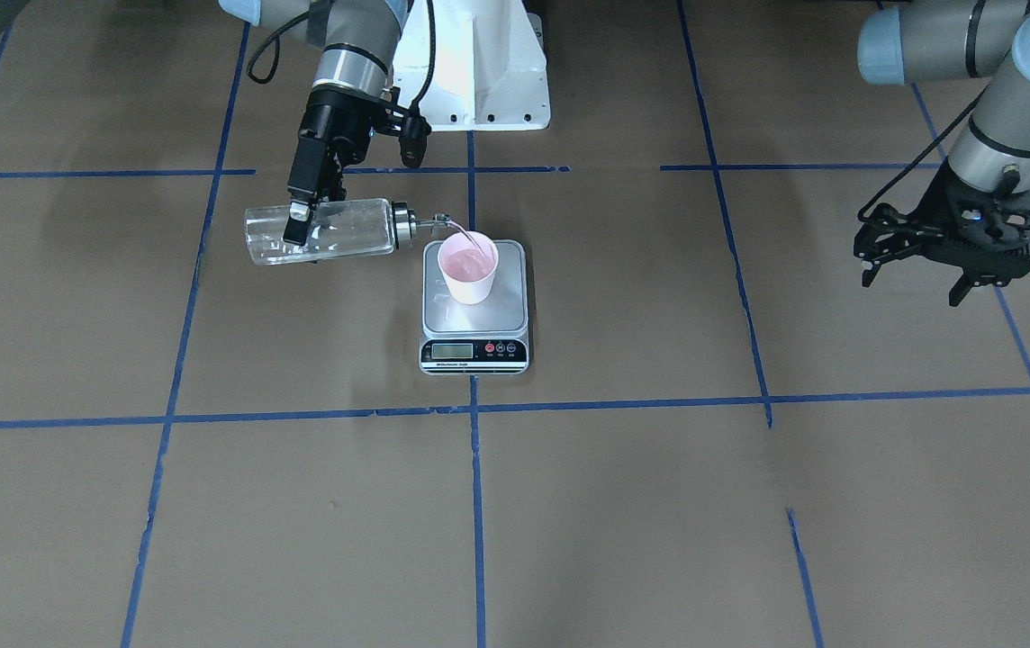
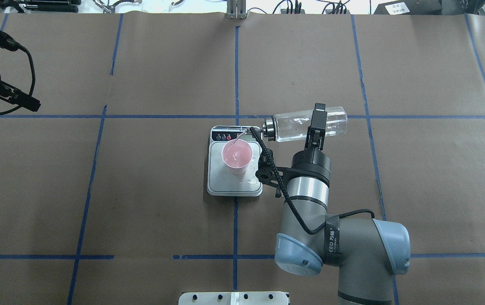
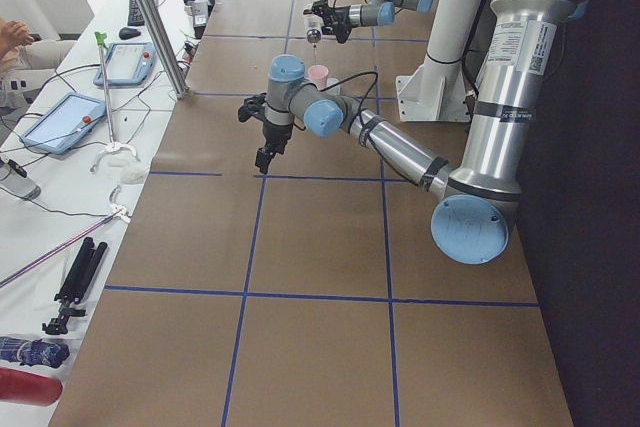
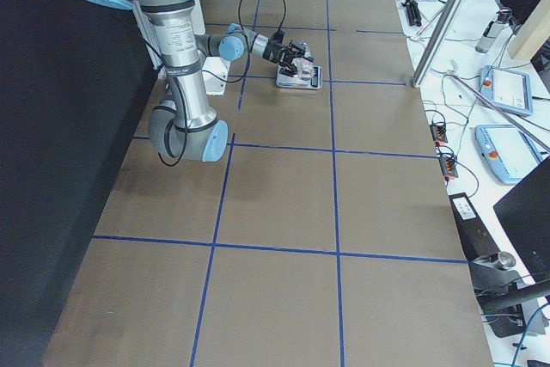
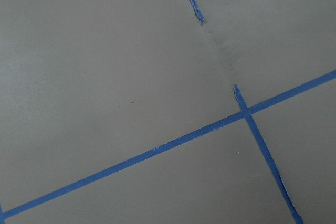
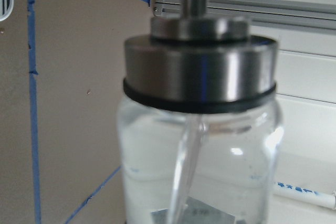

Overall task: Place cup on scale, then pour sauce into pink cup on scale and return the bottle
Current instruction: 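Turn the bottle upright and move it back toward its spot, then lower the bottle onto the table with the right gripper and release it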

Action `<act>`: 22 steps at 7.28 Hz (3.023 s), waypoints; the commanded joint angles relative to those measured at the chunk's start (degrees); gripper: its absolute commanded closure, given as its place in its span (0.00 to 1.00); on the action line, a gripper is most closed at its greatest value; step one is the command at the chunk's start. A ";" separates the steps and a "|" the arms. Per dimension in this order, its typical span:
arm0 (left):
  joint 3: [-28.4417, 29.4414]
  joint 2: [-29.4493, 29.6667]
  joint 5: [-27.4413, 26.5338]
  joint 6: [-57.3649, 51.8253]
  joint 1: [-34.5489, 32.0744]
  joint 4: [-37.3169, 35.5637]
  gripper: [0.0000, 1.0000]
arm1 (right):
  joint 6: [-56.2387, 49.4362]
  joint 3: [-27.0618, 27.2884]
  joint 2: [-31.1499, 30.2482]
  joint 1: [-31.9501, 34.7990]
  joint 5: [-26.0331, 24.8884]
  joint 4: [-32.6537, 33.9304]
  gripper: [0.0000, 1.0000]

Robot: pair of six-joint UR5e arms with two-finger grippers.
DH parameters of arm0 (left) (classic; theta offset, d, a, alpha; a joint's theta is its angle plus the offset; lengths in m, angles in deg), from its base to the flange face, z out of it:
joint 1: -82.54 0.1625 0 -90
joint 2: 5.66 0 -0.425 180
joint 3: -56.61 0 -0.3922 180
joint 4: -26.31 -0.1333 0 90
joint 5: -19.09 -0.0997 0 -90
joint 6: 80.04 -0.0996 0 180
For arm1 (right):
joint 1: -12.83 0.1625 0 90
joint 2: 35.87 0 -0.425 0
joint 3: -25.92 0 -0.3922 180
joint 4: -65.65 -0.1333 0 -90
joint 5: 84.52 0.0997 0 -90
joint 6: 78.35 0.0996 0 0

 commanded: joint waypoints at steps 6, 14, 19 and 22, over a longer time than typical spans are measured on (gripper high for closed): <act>-0.05 0.01 0.20 0.09 -1.09 -0.02 0.00 | 32.69 -0.54 -7.13 -0.68 10.35 -27.67 1.00; 1.53 0.44 3.89 -0.26 -3.81 0.68 0.00 | 76.41 -1.78 -14.90 3.18 10.81 -35.09 1.00; 1.00 0.45 3.80 0.09 -3.81 0.51 0.00 | 81.82 -9.75 -18.15 3.98 11.44 -42.41 1.00; 1.00 0.45 3.80 0.26 -3.81 0.42 0.00 | 78.22 -16.89 -18.15 3.98 8.11 -51.70 1.00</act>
